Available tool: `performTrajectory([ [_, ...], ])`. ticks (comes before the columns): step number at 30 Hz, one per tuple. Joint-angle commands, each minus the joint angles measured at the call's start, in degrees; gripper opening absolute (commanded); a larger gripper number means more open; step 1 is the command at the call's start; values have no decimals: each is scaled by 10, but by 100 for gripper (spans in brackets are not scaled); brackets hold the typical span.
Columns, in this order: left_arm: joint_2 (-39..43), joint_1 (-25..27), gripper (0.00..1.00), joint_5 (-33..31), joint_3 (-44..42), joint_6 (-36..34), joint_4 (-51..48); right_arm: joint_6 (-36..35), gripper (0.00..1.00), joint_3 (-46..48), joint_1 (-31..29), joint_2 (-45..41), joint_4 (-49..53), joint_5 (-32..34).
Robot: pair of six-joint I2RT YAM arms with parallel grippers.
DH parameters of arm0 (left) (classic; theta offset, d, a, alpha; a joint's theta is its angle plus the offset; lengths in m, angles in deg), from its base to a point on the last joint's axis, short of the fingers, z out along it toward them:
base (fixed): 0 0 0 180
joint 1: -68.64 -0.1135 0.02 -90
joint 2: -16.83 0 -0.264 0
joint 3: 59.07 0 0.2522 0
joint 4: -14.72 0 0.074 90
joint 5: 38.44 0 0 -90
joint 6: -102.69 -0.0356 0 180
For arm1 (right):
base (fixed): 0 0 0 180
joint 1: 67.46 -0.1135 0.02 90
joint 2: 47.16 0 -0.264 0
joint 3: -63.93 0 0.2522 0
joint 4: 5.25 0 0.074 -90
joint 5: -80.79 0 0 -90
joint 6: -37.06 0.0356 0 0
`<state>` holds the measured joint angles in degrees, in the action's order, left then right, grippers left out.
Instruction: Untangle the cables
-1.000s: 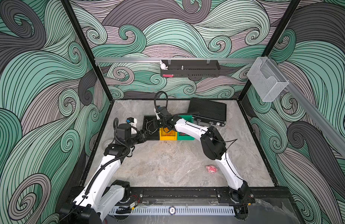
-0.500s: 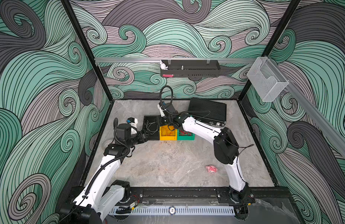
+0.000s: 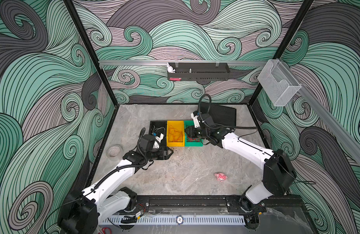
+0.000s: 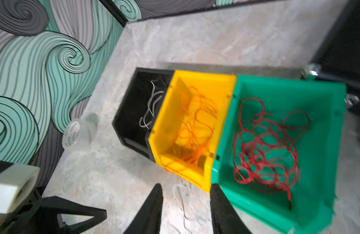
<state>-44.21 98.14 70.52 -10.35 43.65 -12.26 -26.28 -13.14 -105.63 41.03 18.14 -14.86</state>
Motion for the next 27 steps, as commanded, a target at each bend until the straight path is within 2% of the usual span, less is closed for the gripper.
performTrajectory([
  [1,-27,43,70,-41,-2,20,36,17,40,56,-1,-57,-24,-13],
  [8,-126,141,75,-125,23,-3,36,32,40,166,9,-134,-39,-7],
  [12,-184,173,74,-179,54,-23,1,38,40,202,14,-162,-44,-8],
  [16,-221,182,72,-182,62,-22,18,38,40,222,18,-185,-48,-8],
  [23,-283,184,56,-180,100,-45,0,37,39,240,26,-199,-45,-7],
  [27,-289,186,46,-178,104,-47,11,36,39,246,30,-201,-46,-4],
])
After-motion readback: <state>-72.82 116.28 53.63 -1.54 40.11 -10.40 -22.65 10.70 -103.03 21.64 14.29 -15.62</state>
